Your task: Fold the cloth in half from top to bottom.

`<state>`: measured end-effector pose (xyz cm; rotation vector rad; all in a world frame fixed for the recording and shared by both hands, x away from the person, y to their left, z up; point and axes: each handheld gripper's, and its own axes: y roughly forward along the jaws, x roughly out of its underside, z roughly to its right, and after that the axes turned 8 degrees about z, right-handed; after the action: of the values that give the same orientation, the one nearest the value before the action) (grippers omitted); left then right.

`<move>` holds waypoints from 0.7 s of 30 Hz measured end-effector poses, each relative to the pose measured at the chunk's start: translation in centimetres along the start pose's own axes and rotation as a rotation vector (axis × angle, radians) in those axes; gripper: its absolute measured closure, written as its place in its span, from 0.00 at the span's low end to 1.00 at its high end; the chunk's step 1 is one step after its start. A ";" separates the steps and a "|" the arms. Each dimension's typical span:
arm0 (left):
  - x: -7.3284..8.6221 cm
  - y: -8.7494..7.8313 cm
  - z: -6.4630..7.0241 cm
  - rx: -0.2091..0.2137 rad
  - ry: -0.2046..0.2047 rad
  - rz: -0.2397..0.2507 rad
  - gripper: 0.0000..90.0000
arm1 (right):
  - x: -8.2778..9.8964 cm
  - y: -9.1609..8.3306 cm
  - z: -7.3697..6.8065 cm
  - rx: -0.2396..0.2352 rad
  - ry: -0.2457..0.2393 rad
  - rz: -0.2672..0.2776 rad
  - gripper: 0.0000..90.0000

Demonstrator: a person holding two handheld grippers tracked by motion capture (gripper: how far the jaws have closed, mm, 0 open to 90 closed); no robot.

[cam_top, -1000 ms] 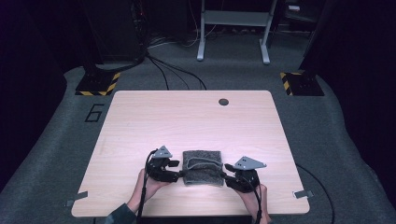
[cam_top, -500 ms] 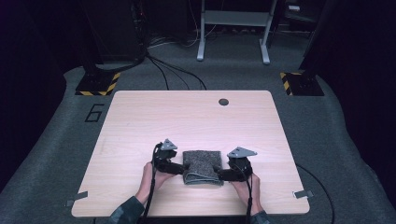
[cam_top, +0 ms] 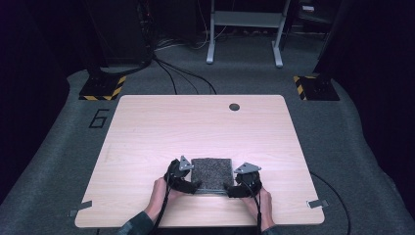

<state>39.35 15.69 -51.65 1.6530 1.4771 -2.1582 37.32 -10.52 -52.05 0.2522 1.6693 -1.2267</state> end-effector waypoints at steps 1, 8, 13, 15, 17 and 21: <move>0.0 0.0 0.0 -0.004 0.002 0.000 0.18 | 0.0 0.0 0.0 -0.003 -0.002 0.001 0.15; -1.5 -1.0 -1.5 -0.014 -0.053 0.051 0.17 | -1.6 -0.8 1.2 -0.015 0.022 0.030 0.15; -3.1 0.0 -3.0 -0.059 -0.069 0.056 0.17 | -3.9 0.0 2.5 0.008 0.027 0.049 0.16; -3.2 0.9 -3.5 -0.068 -0.069 0.017 0.17 | -4.6 0.9 3.1 0.024 0.028 0.045 0.16; -3.0 1.6 -3.6 -0.072 -0.073 0.002 0.17 | -4.9 1.9 3.5 0.046 0.053 0.019 0.16; -2.3 2.4 -3.4 -0.077 -0.070 -0.028 0.17 | -4.4 3.6 4.1 0.078 0.044 -0.047 0.16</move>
<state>44.11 15.64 -51.39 1.5250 1.5518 -2.1211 44.14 -10.55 -50.63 0.2910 1.6757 -1.3322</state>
